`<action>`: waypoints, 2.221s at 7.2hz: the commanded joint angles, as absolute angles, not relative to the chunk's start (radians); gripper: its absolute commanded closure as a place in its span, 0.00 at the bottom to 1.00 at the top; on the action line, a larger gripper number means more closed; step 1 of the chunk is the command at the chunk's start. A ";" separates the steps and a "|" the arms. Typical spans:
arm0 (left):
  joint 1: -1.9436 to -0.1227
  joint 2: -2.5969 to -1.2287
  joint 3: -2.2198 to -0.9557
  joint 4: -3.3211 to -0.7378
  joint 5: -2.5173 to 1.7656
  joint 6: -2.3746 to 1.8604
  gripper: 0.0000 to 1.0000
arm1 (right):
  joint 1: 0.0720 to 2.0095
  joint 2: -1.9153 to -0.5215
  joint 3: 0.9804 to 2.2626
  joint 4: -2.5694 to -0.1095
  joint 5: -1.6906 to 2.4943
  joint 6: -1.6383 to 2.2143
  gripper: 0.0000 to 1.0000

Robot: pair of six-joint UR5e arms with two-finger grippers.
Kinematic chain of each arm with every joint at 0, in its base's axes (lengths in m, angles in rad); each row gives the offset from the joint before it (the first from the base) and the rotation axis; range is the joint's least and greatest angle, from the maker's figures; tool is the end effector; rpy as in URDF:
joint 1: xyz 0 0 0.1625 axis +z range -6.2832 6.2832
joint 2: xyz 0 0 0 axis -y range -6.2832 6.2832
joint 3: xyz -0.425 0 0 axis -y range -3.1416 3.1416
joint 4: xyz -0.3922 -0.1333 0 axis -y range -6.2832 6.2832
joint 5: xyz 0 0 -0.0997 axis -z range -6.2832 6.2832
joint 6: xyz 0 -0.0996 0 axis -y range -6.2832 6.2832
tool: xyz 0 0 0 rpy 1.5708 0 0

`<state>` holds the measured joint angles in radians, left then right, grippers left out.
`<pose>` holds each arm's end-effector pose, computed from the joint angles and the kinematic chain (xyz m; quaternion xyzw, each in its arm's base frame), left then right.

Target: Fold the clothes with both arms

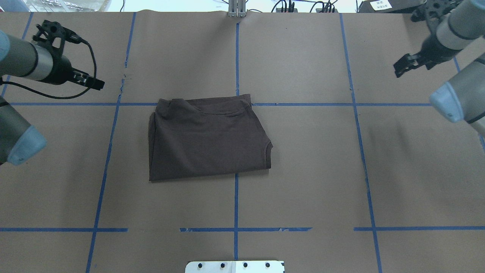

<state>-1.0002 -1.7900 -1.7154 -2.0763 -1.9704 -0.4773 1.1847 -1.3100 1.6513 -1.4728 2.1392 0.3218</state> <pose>0.2409 -0.5504 0.4208 0.2673 0.3624 0.1249 0.8841 -0.1540 -0.5906 0.4754 0.1013 -0.3292 -0.0912 0.9344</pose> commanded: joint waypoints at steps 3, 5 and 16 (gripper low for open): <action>-1.345 -1.559 -1.714 -2.075 -2.184 -0.104 0.00 | 1.483 -1.695 1.664 -1.456 2.247 0.043 0.00; -1.438 -1.508 -1.633 -2.080 -2.192 -0.101 0.00 | 1.560 -1.756 1.695 -1.426 2.320 0.049 0.00; -1.598 -1.396 -1.758 -1.604 -2.384 0.123 0.00 | 1.559 -1.828 1.884 -1.628 2.296 0.054 0.00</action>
